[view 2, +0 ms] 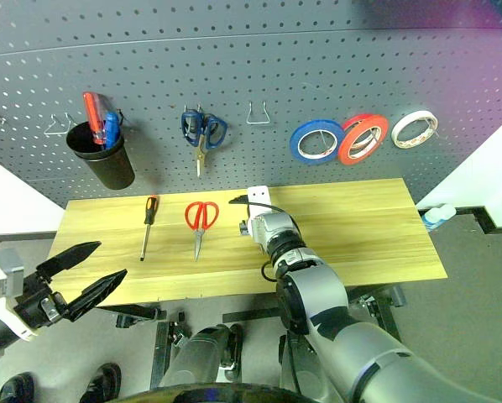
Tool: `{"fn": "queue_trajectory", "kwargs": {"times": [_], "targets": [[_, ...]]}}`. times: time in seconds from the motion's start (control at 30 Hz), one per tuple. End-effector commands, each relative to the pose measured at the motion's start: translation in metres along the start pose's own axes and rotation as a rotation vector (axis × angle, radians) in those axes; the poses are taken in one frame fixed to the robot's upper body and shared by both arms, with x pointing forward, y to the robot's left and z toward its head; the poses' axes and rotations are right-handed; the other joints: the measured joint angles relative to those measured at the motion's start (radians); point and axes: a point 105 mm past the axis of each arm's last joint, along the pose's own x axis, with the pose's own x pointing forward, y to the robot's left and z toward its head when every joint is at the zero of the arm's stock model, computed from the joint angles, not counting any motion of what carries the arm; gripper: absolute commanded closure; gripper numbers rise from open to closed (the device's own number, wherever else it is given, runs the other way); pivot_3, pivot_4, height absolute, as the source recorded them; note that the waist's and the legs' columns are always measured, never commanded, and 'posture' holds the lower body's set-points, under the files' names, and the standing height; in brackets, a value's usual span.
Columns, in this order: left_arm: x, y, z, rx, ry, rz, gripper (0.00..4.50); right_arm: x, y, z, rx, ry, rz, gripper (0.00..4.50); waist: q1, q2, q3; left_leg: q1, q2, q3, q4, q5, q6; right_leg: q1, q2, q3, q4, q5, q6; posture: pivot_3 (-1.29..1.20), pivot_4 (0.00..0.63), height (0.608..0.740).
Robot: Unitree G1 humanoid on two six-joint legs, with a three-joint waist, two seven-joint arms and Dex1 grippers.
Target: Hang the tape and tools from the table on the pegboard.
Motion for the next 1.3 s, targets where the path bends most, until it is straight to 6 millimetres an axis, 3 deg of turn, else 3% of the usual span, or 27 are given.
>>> {"fn": "queue_trajectory", "kwargs": {"times": [0.03, 0.27, 0.33, 0.9, 1.13, 1.3], "targets": [[0.0007, -0.0033, 0.0072, 0.035, -0.008, -0.012, 0.0, -0.005, 0.0207, 0.0107, -0.007, -0.034, 0.053, 0.01, 0.0, 0.0, 0.0, 0.0, 0.0, 0.0, 0.0, 0.0, 0.0, 0.0, 0.0, 0.0, 0.0, 0.0, 0.0, 0.24, 0.175, 0.723], [0.0017, -0.0047, 0.0079, 0.03, -0.009, -0.013, 0.0, -0.0043, 0.0193, 0.0121, -0.016, -0.045, 0.045, 2.16, -0.001, 0.0, 0.0, 0.0, 0.0, 0.0, 0.0, 0.0, 0.0, 0.0, 0.0, 0.0, 0.0, 0.0, 0.0, 0.24, 0.176, 0.723], [0.0015, -0.0049, 0.008, 0.025, -0.01, -0.013, 0.0, -0.0039, 0.0166, 0.0126, -0.014, -0.047, 0.034, 2.52, 0.0, 0.0, 0.0, 0.0, 0.0, 0.0, 0.0, 0.0, 0.0, 0.0, 0.0, 0.0, 0.0, 0.0, 0.0, 0.24, 0.176, 0.723], [0.0029, -0.0059, 0.0089, 0.02, -0.009, -0.014, 0.0, -0.0017, 0.0159, 0.0071, -0.095, -0.035, 0.053, 2.52, 0.0, 0.0, 0.0, 0.0, 0.0, 0.0, 0.0, 0.0, 0.0, 0.0, 0.0, 0.0, 0.0, 0.0, 0.0, 0.25, 0.181, 0.723], [0.0032, -0.007, 0.0085, 0.011, -0.008, -0.017, 0.0, -0.0023, 0.0181, 0.0094, -0.094, -0.047, 0.075, 0.17, 0.0, 0.0, 0.0, 0.0, 0.0, 0.0, 0.0, 0.0, 0.0, 0.0, 0.0, 0.0, 0.0, 0.0, 0.0, 0.24, 0.182, 0.723], [0.0045, -0.0067, 0.0099, 0.009, -0.01, -0.02, 0.0, -0.0026, 0.016, 0.0132, -0.09, -0.06, 0.065, 0.07, 0.0, 0.0, 0.0, 0.0, 0.0, 0.0, 0.0, 0.0, 0.0, 0.0, 0.0, 0.0, 0.0, 0.0, 0.0, 0.24, 0.181, 0.723]]}}
